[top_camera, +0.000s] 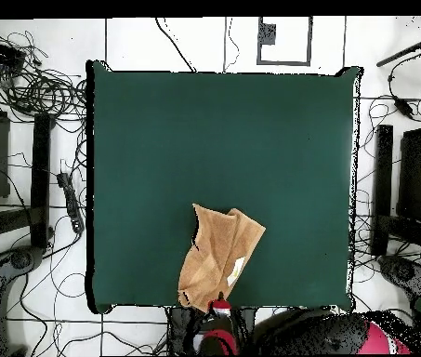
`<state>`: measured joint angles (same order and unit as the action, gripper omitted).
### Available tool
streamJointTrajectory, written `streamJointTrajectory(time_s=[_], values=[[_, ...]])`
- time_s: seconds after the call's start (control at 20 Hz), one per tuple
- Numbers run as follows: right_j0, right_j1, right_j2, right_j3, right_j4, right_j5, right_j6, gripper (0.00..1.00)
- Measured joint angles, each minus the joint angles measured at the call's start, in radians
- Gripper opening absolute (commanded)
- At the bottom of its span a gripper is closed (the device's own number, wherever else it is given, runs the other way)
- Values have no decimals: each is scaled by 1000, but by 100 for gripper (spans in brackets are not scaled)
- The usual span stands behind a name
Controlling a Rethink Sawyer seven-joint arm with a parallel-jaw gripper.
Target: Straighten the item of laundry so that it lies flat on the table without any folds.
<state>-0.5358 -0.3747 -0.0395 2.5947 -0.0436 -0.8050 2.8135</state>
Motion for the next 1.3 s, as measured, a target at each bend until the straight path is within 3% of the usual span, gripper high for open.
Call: streamJointTrajectory(time_s=[0.5,1.3], values=[[71,-64,-51,48,0,0,0,100],[73,-29,-61,62,-6,48,0,100]])
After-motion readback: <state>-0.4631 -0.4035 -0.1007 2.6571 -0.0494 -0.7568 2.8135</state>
